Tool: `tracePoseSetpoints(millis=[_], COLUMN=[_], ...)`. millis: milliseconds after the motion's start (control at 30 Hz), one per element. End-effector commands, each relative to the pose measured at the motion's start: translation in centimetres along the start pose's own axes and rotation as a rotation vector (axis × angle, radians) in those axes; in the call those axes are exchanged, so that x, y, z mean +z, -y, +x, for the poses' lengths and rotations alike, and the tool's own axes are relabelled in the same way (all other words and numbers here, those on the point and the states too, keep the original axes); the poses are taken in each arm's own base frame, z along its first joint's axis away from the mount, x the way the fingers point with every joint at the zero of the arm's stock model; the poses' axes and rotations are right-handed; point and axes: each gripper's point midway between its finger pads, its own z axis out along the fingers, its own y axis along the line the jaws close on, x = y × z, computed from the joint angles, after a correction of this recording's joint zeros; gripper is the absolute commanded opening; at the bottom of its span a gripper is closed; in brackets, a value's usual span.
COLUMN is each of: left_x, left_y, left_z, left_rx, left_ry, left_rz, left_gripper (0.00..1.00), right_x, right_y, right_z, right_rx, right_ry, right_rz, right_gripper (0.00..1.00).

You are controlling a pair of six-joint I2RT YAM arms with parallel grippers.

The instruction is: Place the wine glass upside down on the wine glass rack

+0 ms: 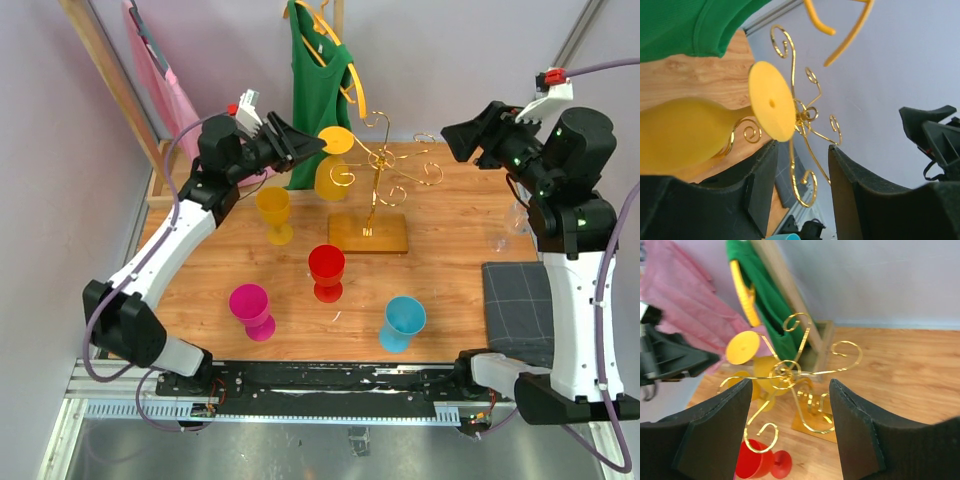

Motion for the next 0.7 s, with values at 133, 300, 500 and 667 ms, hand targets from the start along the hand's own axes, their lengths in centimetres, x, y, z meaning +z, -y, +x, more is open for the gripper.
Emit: tracePoseSetpoints(millis=[133,300,500,667], left_x=[-3.8,-4.9,-5.6,-6.0], left_y=[4.9,4.9,4.9,4.6], left_z=[-1.5,-1.0,-0.1,0.5], left_rx=[0.204,0.237,0.237,0.23], left_ry=[0.065,0.075,0.063,0.058], left_rz=[0.055,0.062,0.082,0.092], left_gripper=[0.5,0.51,0.51,0.51], right_x=[-2.5,-3.1,-4.0,-3.9], right_y=[8.4,12.7,18.7,22.1], right_z=[2.3,4.2,7.8,10.1], right_rx=[-0.081,-0.076,-0.026,0.011], right_ry=[-0.204,-0.296,-0.453,-0.529], right_rz=[0.469,0.651,0.824,0.892], right_gripper=[0.65,0.64,0.61,0.61])
